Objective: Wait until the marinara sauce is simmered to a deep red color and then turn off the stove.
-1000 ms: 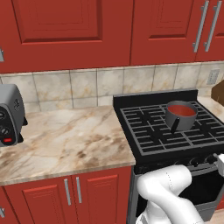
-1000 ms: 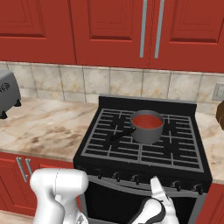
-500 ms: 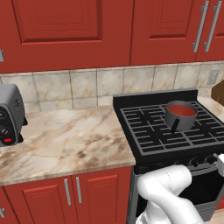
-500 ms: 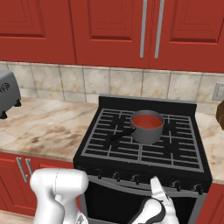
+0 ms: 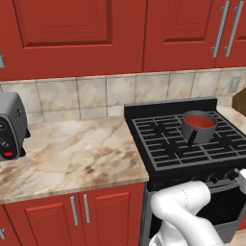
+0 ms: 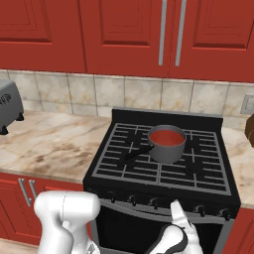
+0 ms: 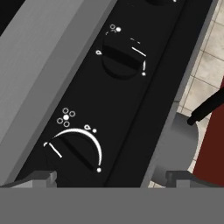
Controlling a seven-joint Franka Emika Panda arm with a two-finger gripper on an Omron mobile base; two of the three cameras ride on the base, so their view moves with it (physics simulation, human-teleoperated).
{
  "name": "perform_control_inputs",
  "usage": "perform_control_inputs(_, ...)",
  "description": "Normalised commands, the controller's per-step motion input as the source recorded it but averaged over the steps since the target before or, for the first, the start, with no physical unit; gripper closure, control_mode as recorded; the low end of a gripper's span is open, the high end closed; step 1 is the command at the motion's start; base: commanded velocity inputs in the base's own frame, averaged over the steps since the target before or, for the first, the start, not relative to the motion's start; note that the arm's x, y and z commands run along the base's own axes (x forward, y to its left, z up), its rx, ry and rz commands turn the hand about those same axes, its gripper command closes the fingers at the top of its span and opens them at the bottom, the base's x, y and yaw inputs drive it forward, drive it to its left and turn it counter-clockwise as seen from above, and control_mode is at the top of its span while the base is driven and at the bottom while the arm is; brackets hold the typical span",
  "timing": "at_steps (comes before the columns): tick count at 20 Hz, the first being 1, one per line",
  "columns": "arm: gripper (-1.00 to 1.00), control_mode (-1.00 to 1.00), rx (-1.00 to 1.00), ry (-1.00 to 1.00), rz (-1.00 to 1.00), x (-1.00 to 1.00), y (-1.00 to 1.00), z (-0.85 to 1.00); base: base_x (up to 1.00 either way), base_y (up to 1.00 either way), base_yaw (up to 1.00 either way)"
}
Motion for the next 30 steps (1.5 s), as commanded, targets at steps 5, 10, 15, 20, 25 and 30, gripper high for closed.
perform_control_inputs(5,-1.00,-1.00,0.00,0.00,0.00,0.00,0.00,0.00,0.00,0.00,0.00)
perform_control_inputs(10,-1.00,-1.00,0.00,0.00,0.00,0.00,0.00,0.00,0.00,0.00,0.00)
perform_control_inputs(15,-1.00,-1.00,0.00,0.00,0.00,0.00,0.00,0.00,0.00,0.00,0.00)
perform_control_inputs(20,-1.00,-1.00,0.00,0.00,0.00,0.00,0.00,0.00,0.00,0.00,0.00)
perform_control_inputs(25,-1.00,-1.00,0.00,0.00,0.00,0.00,0.00,0.00,0.00,0.00,0.00)
perform_control_inputs(30,-1.00,-1.00,0.00,0.00,0.00,0.00,0.00,0.00,0.00,0.00,0.00)
